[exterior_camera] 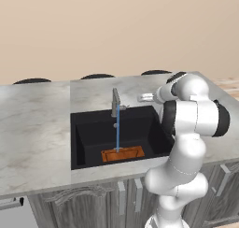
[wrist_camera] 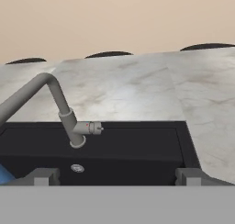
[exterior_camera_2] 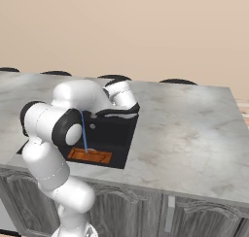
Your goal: Turn on the sink faucet with hot water and rinse the cutting board for ten seconds, then turn off the faucet. Push the cutting board to reach the water if necessary.
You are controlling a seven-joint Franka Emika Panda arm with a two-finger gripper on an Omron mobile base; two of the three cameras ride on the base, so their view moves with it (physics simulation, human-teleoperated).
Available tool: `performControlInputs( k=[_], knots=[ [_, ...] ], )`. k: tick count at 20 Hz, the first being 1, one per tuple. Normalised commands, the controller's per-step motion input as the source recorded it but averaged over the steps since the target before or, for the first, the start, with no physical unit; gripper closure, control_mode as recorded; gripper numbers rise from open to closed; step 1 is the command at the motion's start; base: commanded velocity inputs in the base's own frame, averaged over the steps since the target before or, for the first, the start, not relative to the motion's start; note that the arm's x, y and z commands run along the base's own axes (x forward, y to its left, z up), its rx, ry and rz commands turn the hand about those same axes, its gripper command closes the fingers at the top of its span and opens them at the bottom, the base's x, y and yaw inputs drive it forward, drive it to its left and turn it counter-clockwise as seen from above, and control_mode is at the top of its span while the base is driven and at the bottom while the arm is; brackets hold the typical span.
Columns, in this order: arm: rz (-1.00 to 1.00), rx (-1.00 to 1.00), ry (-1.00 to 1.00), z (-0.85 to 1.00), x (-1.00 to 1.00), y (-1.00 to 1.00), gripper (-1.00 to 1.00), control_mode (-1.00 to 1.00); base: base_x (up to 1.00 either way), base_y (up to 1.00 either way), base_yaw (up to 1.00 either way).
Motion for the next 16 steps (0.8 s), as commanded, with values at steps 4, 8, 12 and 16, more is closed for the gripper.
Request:
performControlInputs(
  k=[4,8,12,16],
  knots=[
    [0.0,0.0,0.0,0.0,0.0,0.0,-1.0,-1.0,0.0,0.0,0.0],
    [0.0,0.0,0.0,0.0,0.0,0.0,-1.0,-1.0,0.0,0.0,0.0],
    [0.0,0.0,0.0,0.0,0.0,0.0,-1.0,-1.0,0.0,0.0,0.0],
    [0.0,0.0,0.0,0.0,0.0,0.0,-1.0,-1.0,0.0,0.0,0.0]
  ],
)
